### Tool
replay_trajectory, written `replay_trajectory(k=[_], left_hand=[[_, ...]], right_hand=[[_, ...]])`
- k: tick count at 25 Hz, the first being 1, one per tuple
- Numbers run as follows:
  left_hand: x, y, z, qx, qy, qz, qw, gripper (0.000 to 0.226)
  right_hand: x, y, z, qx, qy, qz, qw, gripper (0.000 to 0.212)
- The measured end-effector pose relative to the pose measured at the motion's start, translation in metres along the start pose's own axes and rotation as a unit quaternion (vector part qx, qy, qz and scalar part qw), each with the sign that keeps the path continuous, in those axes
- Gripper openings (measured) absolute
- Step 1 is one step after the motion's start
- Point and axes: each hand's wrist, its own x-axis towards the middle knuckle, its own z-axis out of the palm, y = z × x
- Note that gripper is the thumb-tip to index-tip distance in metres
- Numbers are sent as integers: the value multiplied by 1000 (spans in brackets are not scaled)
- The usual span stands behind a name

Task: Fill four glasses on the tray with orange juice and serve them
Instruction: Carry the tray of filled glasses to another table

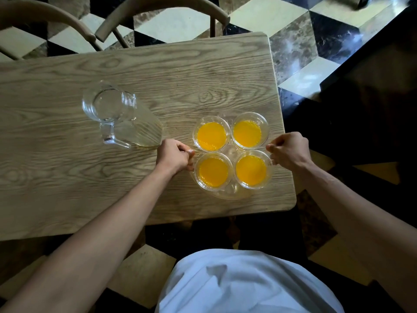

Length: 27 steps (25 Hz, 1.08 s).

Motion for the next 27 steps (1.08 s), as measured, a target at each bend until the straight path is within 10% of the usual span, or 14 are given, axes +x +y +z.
replay_trajectory(k=[27], left_hand=[[-184,-141,20,-177,194,-144,954,27]], right_hand=[[-73,-9,29,-171,-164,-186,953,15]])
